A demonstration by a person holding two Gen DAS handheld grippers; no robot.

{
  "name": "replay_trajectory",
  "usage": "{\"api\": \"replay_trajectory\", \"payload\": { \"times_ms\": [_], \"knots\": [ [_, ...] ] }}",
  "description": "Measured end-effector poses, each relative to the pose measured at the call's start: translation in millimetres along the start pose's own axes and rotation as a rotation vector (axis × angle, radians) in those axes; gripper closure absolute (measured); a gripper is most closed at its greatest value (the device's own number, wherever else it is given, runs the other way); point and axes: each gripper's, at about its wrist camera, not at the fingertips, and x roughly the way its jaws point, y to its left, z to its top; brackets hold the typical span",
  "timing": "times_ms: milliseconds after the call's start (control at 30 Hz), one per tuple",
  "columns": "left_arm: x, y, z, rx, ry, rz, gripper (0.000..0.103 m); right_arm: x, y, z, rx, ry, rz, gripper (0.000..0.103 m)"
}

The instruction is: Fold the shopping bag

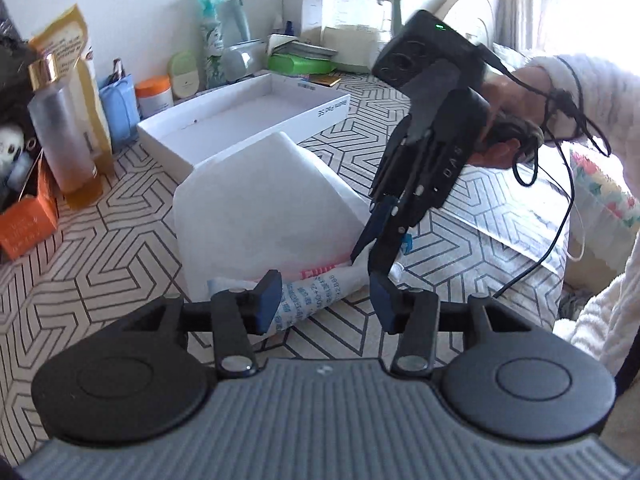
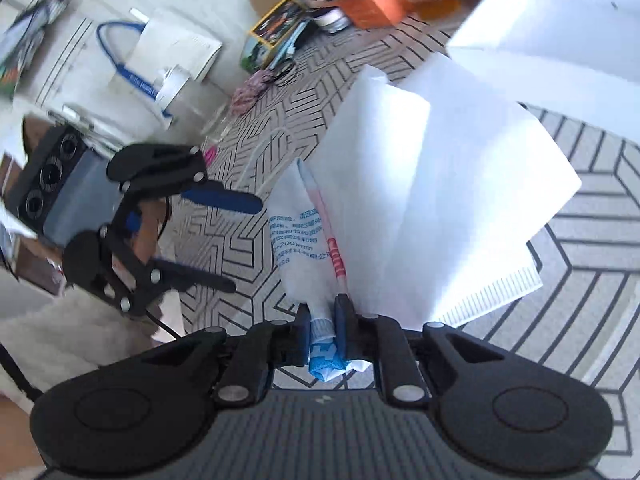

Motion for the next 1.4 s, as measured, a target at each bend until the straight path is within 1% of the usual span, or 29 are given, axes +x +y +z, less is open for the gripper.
{"api": "replay_trajectory", "payload": {
  "times_ms": [67,133,167,200,267,333,400,433,500,567,600,667,700,800,833,867,900,933,967,1000,1033,1100,1133,1167,1233,1300,1333,1367,1400],
  "knots": [
    [-17.9,4.9,-13.9,0.062,0.013,0.013,0.050,-1.7,-18.0,-1.7,0.122,-0.002,0.062,0.093],
    [-12.8,6.0,-9.7,0.088,0.020,0.015,0.049,-3.2,-32.0,-6.2,0.211,-0.006,0.115,0.093],
    [-7.4,8.5,-6.4,0.088,0.022,0.007,0.048,-3.9,-35.1,-9.1,0.230,-0.004,0.127,0.093],
    [0.9,12.5,-1.0,0.081,0.030,-0.009,0.043,-4.7,-38.3,-11.9,0.248,-0.001,0.140,0.093],
    [15.4,22.4,7.0,0.025,0.063,-0.036,0.038,-6.5,-45.6,-16.6,0.290,0.014,0.170,0.093],
    [23.9,38.1,7.2,-0.074,0.093,-0.104,0.038,-9.2,-50.8,-22.2,0.321,0.037,0.193,0.093],
    [20.9,46.3,4.0,-0.119,0.074,-0.188,0.037,-6.3,-55.5,-23.5,0.344,0.067,0.211,0.093],
    [15.9,43.1,2.0,-0.091,0.049,-0.223,0.037,-8.6,-56.8,-27.3,0.354,0.083,0.217,0.093],
    [3.7,26.4,-2.3,0.034,-0.017,-0.277,0.037,-11.3,-57.7,-32.2,0.364,0.097,0.221,0.093],
    [-3.0,7.2,-4.7,0.145,-0.063,-0.280,0.035,-13.2,-59.9,-38.2,0.384,0.103,0.231,0.093],
    [-3.6,-0.5,-4.7,0.182,-0.070,-0.275,0.035,-13.8,-61.2,-39.7,0.392,0.103,0.236,0.093],
    [1.4,-15.7,-2.1,0.233,-0.052,-0.240,0.035,-14.6,-63.2,-41.4,0.399,0.099,0.244,0.094],
    [4.9,-19.4,-0.6,0.239,-0.039,-0.229,0.035,-15.1,-63.6,-43.1,0.400,0.098,0.247,0.094],
    [25.9,-19.5,4.6,0.208,0.037,-0.208,0.033,-16.4,-64.6,-45.1,0.400,0.094,0.254,0.094],
    [36.9,-16.0,6.5,0.177,0.092,-0.190,0.028,-16.8,-66.0,-45.9,0.406,0.090,0.259,0.094],
    [50.0,-11.3,8.6,0.137,0.161,-0.167,0.028,-17.3,-67.4,-46.8,0.413,0.087,0.264,0.094],
    [54.7,-8.6,9.4,0.118,0.176,-0.164,0.027,-17.7,-68.9,-47.8,0.418,0.084,0.269,0.094],
    [54.6,-5.6,10.2,0.107,0.164,-0.182,0.026,-18.0,-70.6,-49.0,0.422,0.083,0.275,0.094],
    [55.8,-2.0,11.5,0.091,0.168,-0.198,0.027,-18.4,-72.4,-50.3,0.426,0.082,0.281,0.094],
    [57.5,1.1,12.8,0.068,0.178,-0.205,0.029,-18.8,-73.7,-51.6,0.429,0.079,0.288,0.094],
    [58.6,5.2,14.9,0.040,0.192,-0.203,0.037,-19.1,-74.0,-52.7,0.430,0.074,0.292,0.094],
    [61.1,15.7,20.3,-0.023,0.233,-0.202,0.050,-19.7,-73.3,-53.5,0.428,0.066,0.288,0.094],
    [63.0,22.2,23.4,-0.059,0.256,-0.213,0.053,-20.3,-72.5,-54.4,0.425,0.059,0.285,0.094],
    [65.3,26.5,25.7,-0.081,0.274,-0.225,0.054,-21.7,-70.1,-56.3,0.414,0.044,0.278,0.094],
    [71.0,32.5,30.3,-0.097,0.308,-0.248,0.055,-25.7,-60.4,-59.6,0.359,0.002,0.243,0.094],
    [77.0,36.4,37.4,-0.114,0.358,-0.260,0.055,-32.6,-41.4,-66.0,0.248,-0.062,0.168,0.091],
    [79.5,36.4,39.8,-0.115,0.376,-0.264,0.055,-35.6,-29.1,-70.1,0.177,-0.091,0.121,0.088],
    [82.0,37.5,42.0,-0.124,0.394,-0.269,0.055,-38.2,-13.0,-75.0,0.093,-0.124,0.054,0.082],
    [84.1,38.8,44.0,-0.129,0.413,-0.274,0.056,-40.7,9.4,-81.3,-0.019,-0.166,-0.048,0.079]
  ]
}}
